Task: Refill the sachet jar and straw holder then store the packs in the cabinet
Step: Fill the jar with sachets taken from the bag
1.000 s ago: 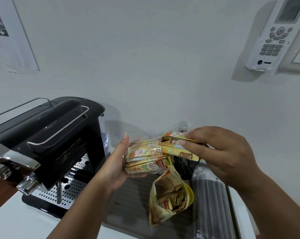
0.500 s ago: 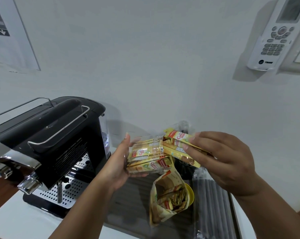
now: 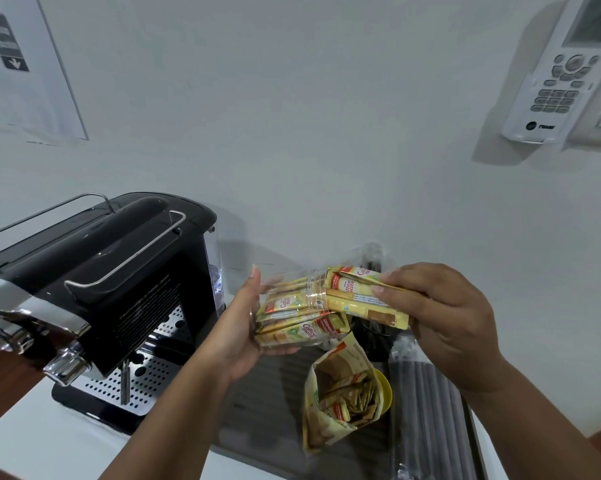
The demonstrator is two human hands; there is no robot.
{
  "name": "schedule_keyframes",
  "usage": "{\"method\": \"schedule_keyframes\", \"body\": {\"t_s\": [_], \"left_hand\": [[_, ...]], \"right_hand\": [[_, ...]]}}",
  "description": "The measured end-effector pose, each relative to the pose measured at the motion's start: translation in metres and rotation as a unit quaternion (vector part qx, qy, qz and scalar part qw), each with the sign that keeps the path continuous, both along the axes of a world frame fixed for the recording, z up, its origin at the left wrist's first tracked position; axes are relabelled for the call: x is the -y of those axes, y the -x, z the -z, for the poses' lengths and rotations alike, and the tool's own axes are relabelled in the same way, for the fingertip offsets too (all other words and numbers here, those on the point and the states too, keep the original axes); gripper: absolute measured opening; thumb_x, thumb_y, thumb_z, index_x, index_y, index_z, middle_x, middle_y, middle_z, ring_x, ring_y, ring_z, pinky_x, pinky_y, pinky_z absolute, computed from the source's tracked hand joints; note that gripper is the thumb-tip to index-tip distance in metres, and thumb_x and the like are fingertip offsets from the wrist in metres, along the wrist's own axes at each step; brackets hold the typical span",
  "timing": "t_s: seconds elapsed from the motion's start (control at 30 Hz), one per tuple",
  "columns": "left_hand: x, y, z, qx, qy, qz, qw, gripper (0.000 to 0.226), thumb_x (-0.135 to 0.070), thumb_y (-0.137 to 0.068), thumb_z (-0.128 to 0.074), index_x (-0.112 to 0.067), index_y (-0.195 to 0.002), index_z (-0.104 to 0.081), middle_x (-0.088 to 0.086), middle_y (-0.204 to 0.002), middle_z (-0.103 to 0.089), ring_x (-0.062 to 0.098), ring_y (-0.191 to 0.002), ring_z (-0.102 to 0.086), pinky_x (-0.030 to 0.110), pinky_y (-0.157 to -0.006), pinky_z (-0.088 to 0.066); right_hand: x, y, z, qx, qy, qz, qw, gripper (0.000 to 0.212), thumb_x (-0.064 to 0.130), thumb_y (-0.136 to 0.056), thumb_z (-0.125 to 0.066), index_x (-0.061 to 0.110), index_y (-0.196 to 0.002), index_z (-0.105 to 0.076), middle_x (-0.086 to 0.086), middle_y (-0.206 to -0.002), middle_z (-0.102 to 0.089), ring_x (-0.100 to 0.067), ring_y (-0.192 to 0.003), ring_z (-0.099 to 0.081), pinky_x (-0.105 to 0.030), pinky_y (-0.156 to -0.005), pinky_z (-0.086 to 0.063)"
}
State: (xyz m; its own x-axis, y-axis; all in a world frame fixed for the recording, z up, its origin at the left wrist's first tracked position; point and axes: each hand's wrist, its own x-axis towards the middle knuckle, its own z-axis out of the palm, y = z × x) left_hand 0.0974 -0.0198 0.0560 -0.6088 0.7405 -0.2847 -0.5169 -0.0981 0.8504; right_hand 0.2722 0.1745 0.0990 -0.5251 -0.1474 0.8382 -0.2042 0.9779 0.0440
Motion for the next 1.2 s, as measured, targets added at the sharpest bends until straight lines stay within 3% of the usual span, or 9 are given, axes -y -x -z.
{"method": "schedule_keyframes", "body": {"t_s": [0.2,0.27,0.33,0.5,0.63,0.8,1.0,1.13,1.2], "left_hand": [[-0.002,-0.001,0.002,0.026,0.004,0.005,1.000,0.068,-0.069,-0.084,-0.039,-0.020,-0.126,-0.060,0.013,-0.116,-0.071,0.036,-0.098,-0.070,0.046,-0.072,-0.056],[-0.003,-0.003,0.002,0.036,0.001,0.012,0.999,0.067,-0.068,-0.085,-0.038,-0.019,-0.126,-0.060,0.013,-0.115,-0.071,0.036,-0.096,-0.070,0.046,-0.070,-0.056],[-0.005,-0.006,0.002,0.047,-0.006,0.029,0.998,0.069,-0.069,-0.084,-0.039,-0.018,-0.126,-0.061,0.015,-0.116,-0.071,0.037,-0.095,-0.069,0.045,-0.068,-0.056],[-0.010,-0.014,0.002,0.061,0.005,0.059,0.996,0.074,-0.070,-0.076,-0.045,-0.018,-0.125,-0.062,0.015,-0.112,-0.072,0.035,-0.091,-0.071,0.044,-0.065,-0.056],[-0.010,-0.018,0.003,0.058,0.003,0.081,0.995,0.075,-0.071,-0.078,-0.043,-0.018,-0.127,-0.061,0.017,-0.116,-0.070,0.034,-0.093,-0.070,0.044,-0.069,-0.055],[-0.008,-0.016,0.002,0.063,-0.014,0.077,0.995,0.073,-0.069,-0.077,-0.043,-0.015,-0.123,-0.063,0.016,-0.108,-0.072,0.034,-0.088,-0.071,0.043,-0.065,-0.055],[-0.003,-0.013,0.000,0.059,-0.024,0.066,0.996,0.069,-0.068,-0.077,-0.042,-0.015,-0.114,-0.067,0.014,-0.099,-0.074,0.032,-0.084,-0.071,0.042,-0.065,-0.055],[-0.002,-0.013,0.000,0.053,-0.024,0.069,0.996,0.071,-0.069,-0.079,-0.040,-0.015,-0.116,-0.067,0.015,-0.101,-0.073,0.032,-0.084,-0.071,0.041,-0.064,-0.055],[-0.001,-0.012,0.000,0.051,-0.025,0.069,0.996,0.071,-0.068,-0.080,-0.039,-0.014,-0.119,-0.065,0.016,-0.103,-0.073,0.033,-0.085,-0.071,0.041,-0.064,-0.056]], "right_hand": [[0.002,0.001,0.006,0.031,0.053,-0.025,0.998,0.025,0.020,-0.096,-0.052,0.007,-0.098,-0.074,-0.003,-0.105,-0.069,-0.017,-0.100,-0.062,-0.022,-0.084,-0.050],[0.001,0.005,0.007,0.031,0.084,-0.032,0.995,0.015,0.013,-0.089,-0.061,0.012,-0.100,-0.071,0.002,-0.108,-0.065,-0.015,-0.100,-0.061,-0.022,-0.085,-0.051],[0.000,0.008,0.010,0.036,0.107,-0.029,0.993,0.024,0.001,-0.079,-0.067,0.012,-0.100,-0.072,0.003,-0.108,-0.065,-0.014,-0.101,-0.061,-0.021,-0.087,-0.050],[0.001,0.019,0.007,0.061,0.167,-0.046,0.983,0.031,-0.008,-0.075,-0.062,0.012,-0.095,-0.075,0.005,-0.106,-0.066,-0.009,-0.101,-0.061,-0.020,-0.088,-0.051],[0.001,0.027,0.003,0.105,0.161,-0.045,0.980,0.035,-0.008,-0.074,-0.062,0.014,-0.098,-0.075,0.009,-0.107,-0.065,-0.006,-0.101,-0.061,-0.020,-0.088,-0.050],[0.002,0.025,-0.004,0.127,0.208,-0.044,0.969,0.039,-0.006,-0.081,-0.056,0.018,-0.108,-0.071,0.015,-0.113,-0.062,0.006,-0.110,-0.056,-0.010,-0.094,-0.043],[-0.003,0.024,-0.002,0.079,0.280,-0.021,0.957,0.051,-0.016,-0.082,-0.060,0.028,-0.105,-0.070,0.013,-0.108,-0.068,-0.004,-0.106,-0.063,-0.027,-0.095,-0.051],[-0.002,0.018,-0.010,0.035,0.314,-0.027,0.948,0.047,-0.016,-0.082,-0.061,0.026,-0.099,-0.072,0.010,-0.102,-0.070,-0.006,-0.098,-0.066,-0.022,-0.090,-0.051],[-0.001,0.012,-0.018,-0.010,0.370,-0.053,0.927,0.044,-0.011,-0.083,-0.062,0.030,-0.096,-0.071,0.007,-0.096,-0.072,-0.011,-0.093,-0.067,-0.023,-0.086,-0.052]]}}
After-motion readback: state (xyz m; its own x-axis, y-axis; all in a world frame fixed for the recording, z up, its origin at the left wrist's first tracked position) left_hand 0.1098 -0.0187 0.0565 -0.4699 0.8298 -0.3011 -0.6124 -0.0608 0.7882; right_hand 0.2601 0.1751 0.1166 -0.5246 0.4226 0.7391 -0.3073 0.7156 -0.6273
